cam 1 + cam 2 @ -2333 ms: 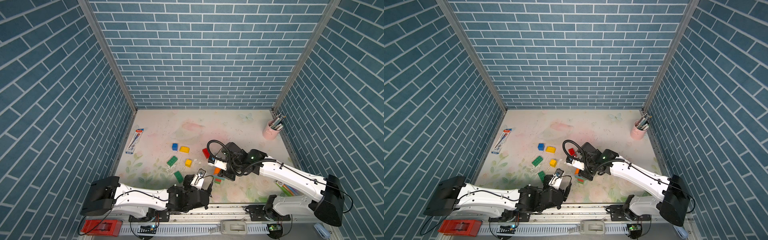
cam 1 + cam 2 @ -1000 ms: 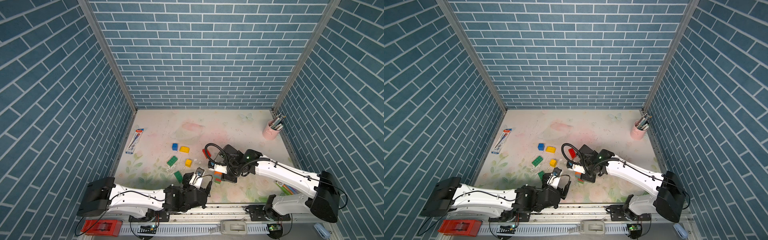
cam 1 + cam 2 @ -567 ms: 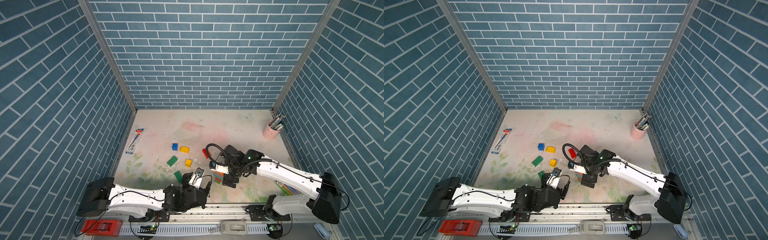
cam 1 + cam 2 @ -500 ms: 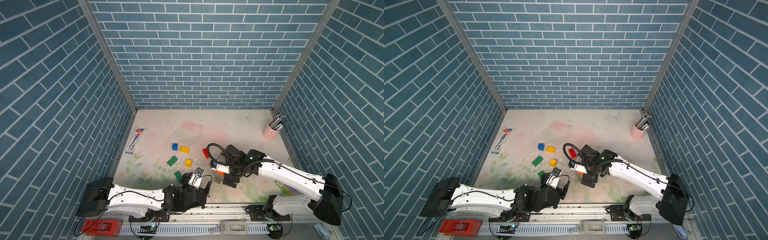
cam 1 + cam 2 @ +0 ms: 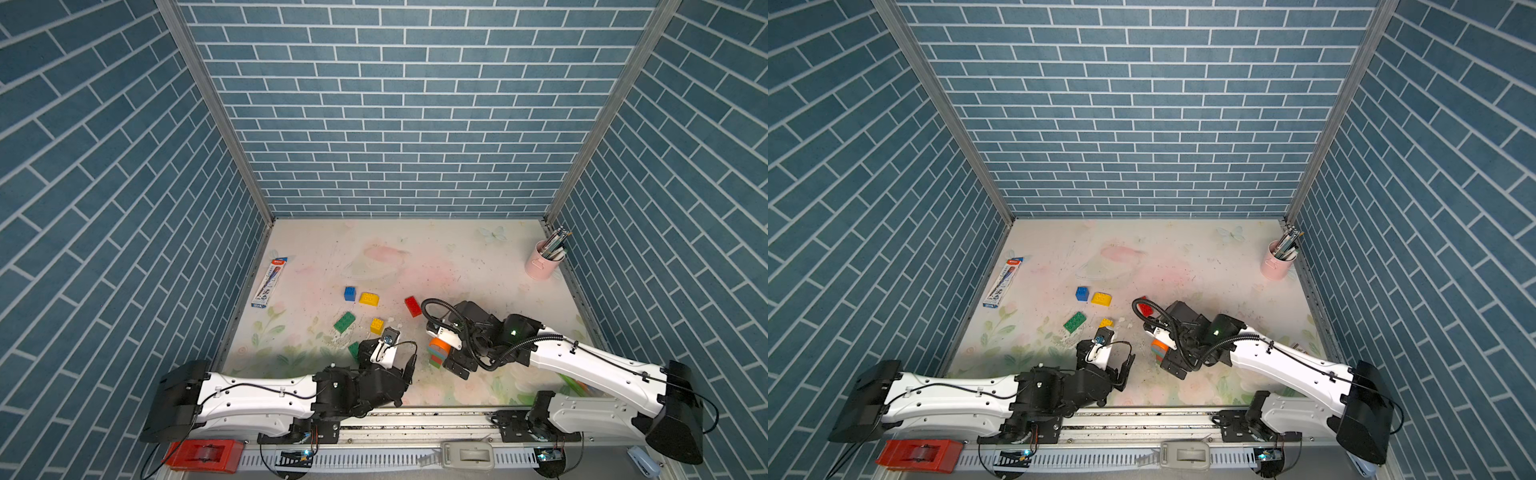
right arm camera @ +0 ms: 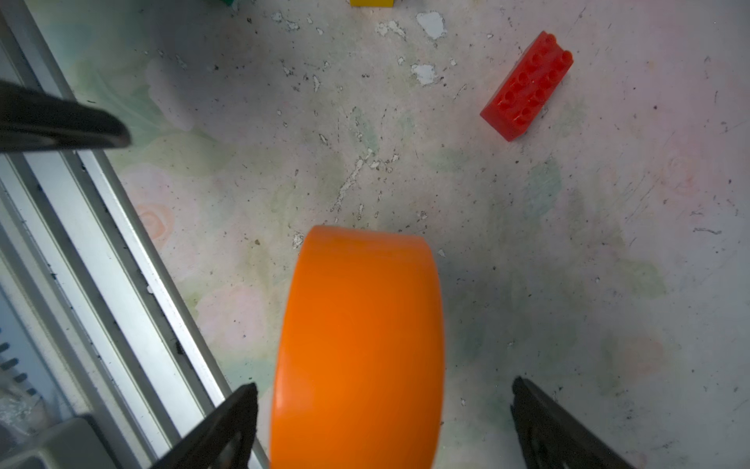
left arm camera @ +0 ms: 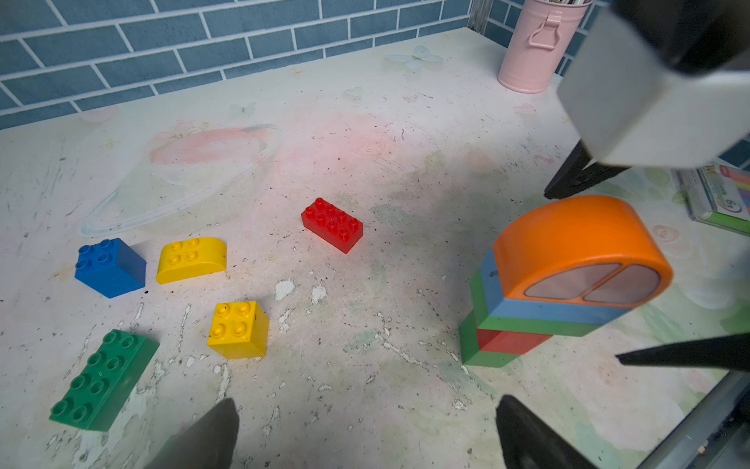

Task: Assemble an ice cream with lego
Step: Adjust the lego brick at the center of the board.

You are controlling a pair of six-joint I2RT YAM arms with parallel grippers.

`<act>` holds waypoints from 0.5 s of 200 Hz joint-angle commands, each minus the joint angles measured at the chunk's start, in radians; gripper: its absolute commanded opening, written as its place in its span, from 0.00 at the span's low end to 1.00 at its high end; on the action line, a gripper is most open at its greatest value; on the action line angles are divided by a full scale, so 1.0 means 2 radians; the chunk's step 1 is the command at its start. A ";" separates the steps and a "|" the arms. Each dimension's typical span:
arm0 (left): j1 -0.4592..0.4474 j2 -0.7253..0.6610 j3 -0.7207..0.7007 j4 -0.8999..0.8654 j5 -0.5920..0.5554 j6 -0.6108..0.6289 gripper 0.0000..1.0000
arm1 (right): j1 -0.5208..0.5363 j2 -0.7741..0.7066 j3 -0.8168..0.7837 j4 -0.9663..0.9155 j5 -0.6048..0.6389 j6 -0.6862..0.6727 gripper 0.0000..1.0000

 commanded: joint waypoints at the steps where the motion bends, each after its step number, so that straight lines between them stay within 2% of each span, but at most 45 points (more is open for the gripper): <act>1: 0.003 -0.005 -0.007 -0.014 0.003 0.006 1.00 | 0.003 0.002 -0.005 0.025 0.031 0.024 0.98; 100: 0.003 0.003 -0.011 -0.009 0.010 -0.004 1.00 | 0.003 -0.012 -0.025 0.028 0.079 0.015 0.98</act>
